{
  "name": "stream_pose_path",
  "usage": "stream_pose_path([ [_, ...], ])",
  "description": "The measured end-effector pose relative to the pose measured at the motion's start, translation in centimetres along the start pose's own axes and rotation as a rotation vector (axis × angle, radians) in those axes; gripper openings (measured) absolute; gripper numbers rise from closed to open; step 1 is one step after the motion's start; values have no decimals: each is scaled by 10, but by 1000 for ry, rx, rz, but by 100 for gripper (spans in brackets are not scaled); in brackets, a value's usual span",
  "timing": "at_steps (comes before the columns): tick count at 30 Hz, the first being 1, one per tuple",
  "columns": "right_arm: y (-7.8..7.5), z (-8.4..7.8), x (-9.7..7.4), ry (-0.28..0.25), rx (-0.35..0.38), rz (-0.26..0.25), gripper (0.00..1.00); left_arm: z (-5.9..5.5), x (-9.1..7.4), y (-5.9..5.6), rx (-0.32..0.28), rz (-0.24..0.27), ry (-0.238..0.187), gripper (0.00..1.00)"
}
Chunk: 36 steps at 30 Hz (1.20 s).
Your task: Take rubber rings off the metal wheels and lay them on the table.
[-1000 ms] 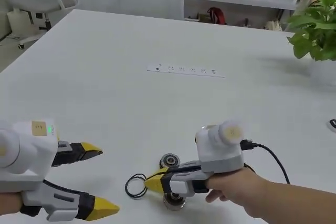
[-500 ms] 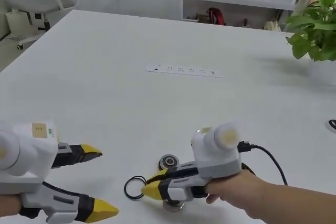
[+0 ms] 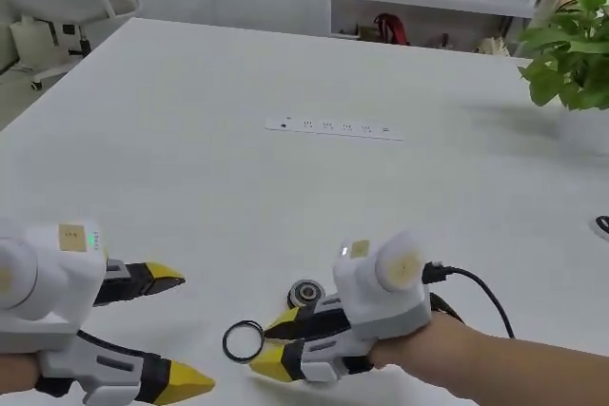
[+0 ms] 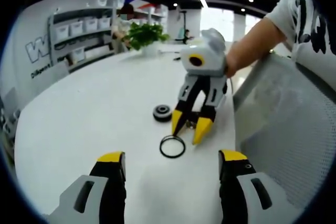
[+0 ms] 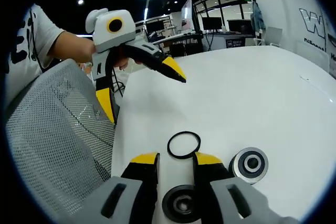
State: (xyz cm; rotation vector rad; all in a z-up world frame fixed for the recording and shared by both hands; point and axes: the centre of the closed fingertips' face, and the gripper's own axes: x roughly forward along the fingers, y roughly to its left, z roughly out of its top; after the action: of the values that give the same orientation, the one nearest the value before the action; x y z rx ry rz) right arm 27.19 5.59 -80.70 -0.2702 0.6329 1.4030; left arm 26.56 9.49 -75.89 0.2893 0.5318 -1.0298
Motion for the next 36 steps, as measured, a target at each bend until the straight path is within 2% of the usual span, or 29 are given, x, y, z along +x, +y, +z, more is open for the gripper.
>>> stream_pose_path([
  [7, -1, -2, 1, 16, -42, -8, 28, -1, -1, 0, 0, 3, 1, 73],
  [14, 0, 0, -1, 10, -44, -2, 31, -1, 0, 0, 2, 2, 1, 73],
  [23, -2, 13, -9, -43, -20, -9, 32, 2, 0, 0, 5, 2, -4, 73],
  [36, -18, 27, -32, -123, 30, -60, 33, 12, 3, 4, 16, 11, -18, 73],
])
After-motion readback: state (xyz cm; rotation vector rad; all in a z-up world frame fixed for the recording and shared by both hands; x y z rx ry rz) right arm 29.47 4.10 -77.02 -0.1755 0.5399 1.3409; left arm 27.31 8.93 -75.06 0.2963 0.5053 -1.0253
